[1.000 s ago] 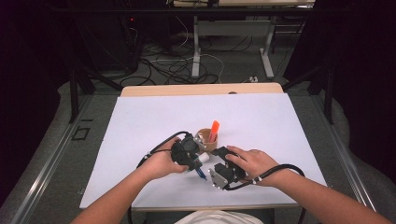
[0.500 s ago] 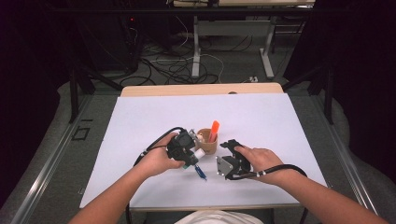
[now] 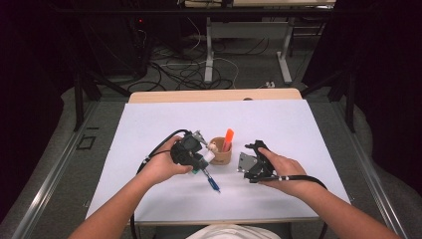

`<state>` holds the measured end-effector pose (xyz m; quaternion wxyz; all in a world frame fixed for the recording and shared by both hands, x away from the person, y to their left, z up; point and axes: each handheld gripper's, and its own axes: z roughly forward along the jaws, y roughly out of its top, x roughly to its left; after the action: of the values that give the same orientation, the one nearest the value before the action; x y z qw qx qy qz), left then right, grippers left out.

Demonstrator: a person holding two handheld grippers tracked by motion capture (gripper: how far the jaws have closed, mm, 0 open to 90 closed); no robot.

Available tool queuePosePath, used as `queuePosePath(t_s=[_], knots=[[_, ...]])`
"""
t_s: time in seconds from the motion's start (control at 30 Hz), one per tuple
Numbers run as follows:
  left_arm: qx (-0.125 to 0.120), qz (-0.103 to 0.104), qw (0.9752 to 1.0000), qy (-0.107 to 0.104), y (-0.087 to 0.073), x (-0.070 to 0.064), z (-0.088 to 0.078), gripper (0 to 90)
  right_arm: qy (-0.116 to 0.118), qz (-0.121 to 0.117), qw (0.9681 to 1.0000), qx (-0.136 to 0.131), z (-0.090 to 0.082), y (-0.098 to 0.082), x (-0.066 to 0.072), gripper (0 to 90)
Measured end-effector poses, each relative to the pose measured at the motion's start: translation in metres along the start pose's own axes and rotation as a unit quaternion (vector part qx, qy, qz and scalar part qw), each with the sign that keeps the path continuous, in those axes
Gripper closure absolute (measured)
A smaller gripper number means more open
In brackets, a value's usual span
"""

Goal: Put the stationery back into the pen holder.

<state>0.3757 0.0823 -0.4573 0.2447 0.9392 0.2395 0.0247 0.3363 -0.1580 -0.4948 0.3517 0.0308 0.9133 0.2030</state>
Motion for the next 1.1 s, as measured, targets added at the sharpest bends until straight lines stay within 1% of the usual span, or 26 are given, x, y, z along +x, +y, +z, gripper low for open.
queuePosePath(t_s=[0.03,0.1,0.17,0.2,0.23,0.27,0.3,0.37,0.43,0.47,0.5,0.53,0.57,0.6,0.63,0.67,0.7,0.77,0.8,0.83,0.87,0.93,0.97,1.0,1.03,1.1], knots=[[-0.004,-0.003,1.0000,0.002,0.000,0.001,-0.002,65.2,0.006,0.007,0.9999,0.009,-0.001,-0.001,-0.002,22.7],[-0.016,-0.018,0.9997,0.006,0.000,0.003,-0.004,65.2,0.005,0.025,0.9997,0.008,-0.001,-0.004,-0.004,21.7],[-0.028,-0.023,0.9993,0.009,0.000,0.006,-0.007,65.1,0.006,0.047,0.9988,0.007,-0.001,-0.007,-0.004,21.5],[-0.032,-0.025,0.9991,0.010,0.000,0.008,-0.008,65.2,0.004,0.051,0.9987,0.007,-0.001,-0.009,-0.005,21.4],[-0.042,-0.035,0.9984,0.011,0.000,0.008,-0.008,65.2,0.004,0.055,0.9984,0.006,-0.001,-0.011,-0.005,21.4],[-0.049,-0.035,0.9981,0.013,0.000,0.010,-0.010,65.2,0.001,0.054,0.9985,0.005,-0.001,-0.012,-0.006,21.4],[-0.058,-0.039,0.9975,0.013,0.000,0.012,-0.011,65.2,0.000,0.058,0.9983,0.005,-0.001,-0.014,-0.006,21.4],[-0.074,-0.046,0.9961,0.016,0.001,0.015,-0.013,65.2,-0.001,0.075,0.9972,0.005,0.000,-0.017,-0.005,21.3],[-0.085,-0.049,0.9949,0.020,0.002,0.018,-0.016,65.2,-0.005,0.082,0.9966,0.008,-0.001,-0.020,-0.005,21.3],[-0.094,-0.055,0.9939,0.019,0.002,0.020,-0.017,65.2,-0.007,0.091,0.9959,0.005,-0.001,-0.022,-0.005,21.3],[-0.102,-0.061,0.9927,0.020,0.002,0.022,-0.018,65.2,0.000,0.095,0.9954,0.009,-0.001,-0.023,-0.005,21.2],[-0.105,-0.060,0.9924,0.020,0.003,0.025,-0.020,65.2,0.002,0.103,0.9946,0.009,-0.001,-0.024,-0.005,21.2],[-0.115,-0.066,0.9910,0.024,0.003,0.026,-0.021,65.2,0.002,0.107,0.9942,0.006,-0.001,-0.026,-0.005,21.2],[-0.123,-0.070,0.9896,0.025,0.003,0.028,-0.022,65.2,-0.002,0.118,0.9930,-0.001,0.000,-0.028,-0.004,21.2],[-0.132,-0.074,0.9881,0.028,0.004,0.029,-0.024,65.2,-0.002,0.122,0.9925,-0.006,0.001,-0.029,-0.005,21.1],[-0.140,-0.075,0.9869,0.030,0.004,0.031,-0.025,65.2,-0.002,0.129,0.9917,-0.007,0.001,-0.031,-0.005,21.1],[-0.152,-0.082,0.9844,0.031,0.005,0.031,-0.026,65.2,-0.003,0.135,0.9909,-0.009,0.002,-0.032,-0.005,21.0],[-0.165,-0.086,0.9818,0.035,0.006,0.034,-0.028,65.2,-0.002,0.146,0.9892,-0.011,0.003,-0.035,-0.005,20.7],[-0.175,-0.092,0.9795,0.035,0.007,0.034,-0.028,65.2,-0.003,0.149,0.9887,-0.012,0.003,-0.036,-0.005,20.6],[-0.184,-0.096,0.9776,0.035,0.008,0.035,-0.029,65.2,-0.002,0.159,0.9873,-0.013,0.004,-0.037,-0.004,20.5],[-0.188,-0.096,0.9767,0.037,0.009,0.036,-0.029,65.2,0.000,0.162,0.9867,-0.014,0.004,-0.039,-0.004,20.4],[-0.201,-0.100,0.9735,0.042,0.010,0.038,-0.029,65.2,0.000,0.170,0.9853,-0.014,0.005,-0.040,-0.004,20.1],[-0.204,-0.101,0.9728,0.042,0.011,0.039,-0.029,65.2,0.000,0.172,0.9850,-0.014,0.005,-0.041,-0.005,19.7],[-0.216,-0.105,0.9699,0.043,0.012,0.040,-0.028,65.2,-0.007,0.176,0.9841,-0.019,0.005,-0.042,-0.004,19.5],[-0.219,-0.105,0.9691,0.043,0.012,0.041,-0.029,65.3,-0.003,0.177,0.9840,-0.015,0.004,-0.042,-0.005,19.4],[-0.235,-0.114,0.9643,0.044,0.013,0.042,-0.027,65.3,-0.007,0.184,0.9827,-0.014,0.004,-0.043,-0.005,19.0]])
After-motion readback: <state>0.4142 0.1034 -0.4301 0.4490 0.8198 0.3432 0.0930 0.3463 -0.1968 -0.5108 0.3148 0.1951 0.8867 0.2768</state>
